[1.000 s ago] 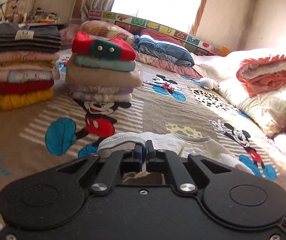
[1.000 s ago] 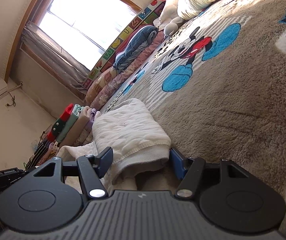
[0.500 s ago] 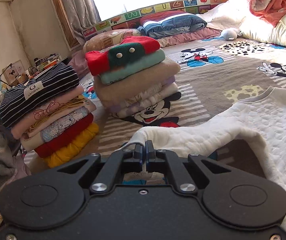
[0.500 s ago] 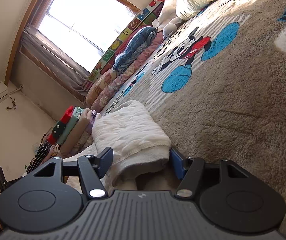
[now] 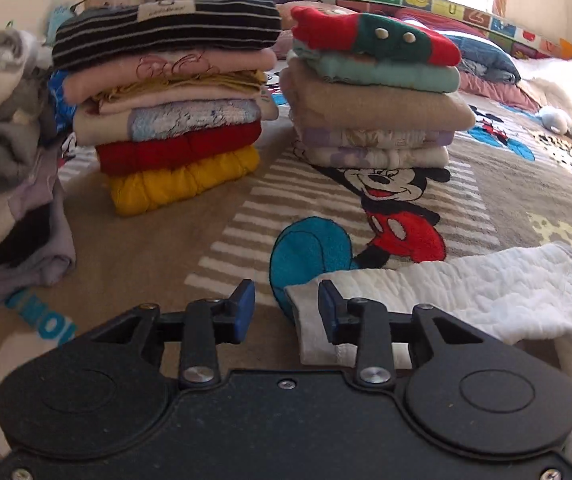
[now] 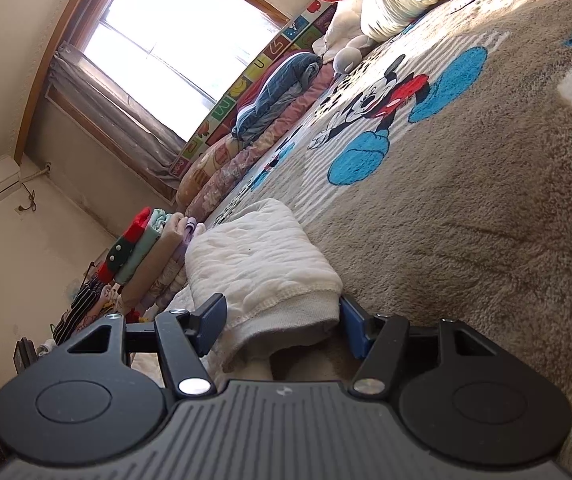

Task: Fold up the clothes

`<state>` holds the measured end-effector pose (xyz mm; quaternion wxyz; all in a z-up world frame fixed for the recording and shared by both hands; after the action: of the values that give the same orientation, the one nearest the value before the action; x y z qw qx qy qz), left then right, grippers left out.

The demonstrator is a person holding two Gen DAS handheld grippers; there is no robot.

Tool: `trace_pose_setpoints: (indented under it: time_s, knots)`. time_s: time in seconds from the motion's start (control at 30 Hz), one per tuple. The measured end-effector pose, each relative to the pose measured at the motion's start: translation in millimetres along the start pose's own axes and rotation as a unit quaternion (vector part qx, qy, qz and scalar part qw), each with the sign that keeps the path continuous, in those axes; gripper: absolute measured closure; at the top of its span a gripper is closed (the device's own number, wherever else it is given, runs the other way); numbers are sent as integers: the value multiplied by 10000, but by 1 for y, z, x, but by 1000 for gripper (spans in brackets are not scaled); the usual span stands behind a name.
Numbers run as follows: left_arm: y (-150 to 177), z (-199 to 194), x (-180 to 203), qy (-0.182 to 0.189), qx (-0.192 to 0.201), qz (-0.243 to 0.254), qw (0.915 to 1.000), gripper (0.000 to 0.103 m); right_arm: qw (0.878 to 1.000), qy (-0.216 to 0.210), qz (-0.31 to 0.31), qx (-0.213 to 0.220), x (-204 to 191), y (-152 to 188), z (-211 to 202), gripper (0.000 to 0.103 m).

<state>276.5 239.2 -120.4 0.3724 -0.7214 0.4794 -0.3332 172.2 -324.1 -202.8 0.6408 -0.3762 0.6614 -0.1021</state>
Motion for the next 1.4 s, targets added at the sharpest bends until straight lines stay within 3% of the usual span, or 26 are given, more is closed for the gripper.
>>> trace_pose_setpoints:
  time_s: [0.07, 0.13, 0.27, 0.3, 0.43, 0.5, 0.53, 0.57, 0.6, 0.7, 0.77, 0.87, 0.97, 1.07, 1.23, 1.4]
  knots:
    - [11, -5, -2, 268, -84, -774, 9966, 62, 10000, -10, -25, -1, 0, 0, 0, 42]
    - [21, -8, -1, 580, -202, -1485, 9870, 62, 10000, -16, -27, 4, -1, 0, 1, 42]
    - [46, 1, 9, 1058, -579, -2699, 9553, 57, 10000, -9, -24, 27, -1, 0, 2, 42]
    - [51, 5, 12, 1071, -674, -2916, 9481, 57, 10000, -1, -36, 33, -1, 0, 2, 42]
    - [50, 20, 12, 1031, -579, -3382, 9336, 57, 10000, 3, -62, 41, -2, 0, 2, 42]
    - [45, 32, 9, 869, -584, -3467, 9321, 60, 10000, -5, -74, 37, -2, 0, 2, 42]
    - [43, 38, 8, 783, -589, -3504, 9314, 73, 10000, -9, -84, 33, -2, 1, 2, 42]
    - [40, 44, 8, 671, -616, -3306, 9394, 89, 10000, -12, -92, 30, -2, 1, 2, 42]
    - [32, 46, 14, 646, -540, -2920, 9527, 94, 9999, -13, -98, 29, -2, 1, 2, 42]
    - [1, 49, 34, 611, -155, -1566, 9856, 97, 9999, -14, -116, 25, -2, 1, 2, 42]
    - [-18, 48, 44, 571, 156, -788, 9951, 97, 9999, -15, -132, 22, -3, 1, 2, 42]
    - [-36, 51, 53, 517, 450, -25, 9976, 97, 9999, -19, -167, 10, -3, 2, 2, 42]
    - [-20, 64, 44, 366, 285, 210, 9987, 96, 9998, -26, -195, -5, -4, 2, 2, 42]
    - [12, 79, 29, 153, -228, 4, 9996, 91, 9998, -28, -207, -9, -4, 2, 2, 43]
    - [22, 73, 7, 195, -243, -991, 9946, 75, 9997, -18, -260, -12, -5, 3, 2, 44]
    - [31, 53, 2, 32, -247, -1260, 9917, 73, 9997, 0, -253, 6, -4, 3, 2, 44]
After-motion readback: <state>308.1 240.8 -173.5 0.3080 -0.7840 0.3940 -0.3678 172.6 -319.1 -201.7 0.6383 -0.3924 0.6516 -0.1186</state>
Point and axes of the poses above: each gripper's, at about its wrist camera, not at the fingertips, and z roughly the way its jaws point, x to its right, y to its underside, the point moved 10 cm from there along z, roughly the way its jaws point, and after that the axes turned 9 degrees about x, right-handed, at the moved point
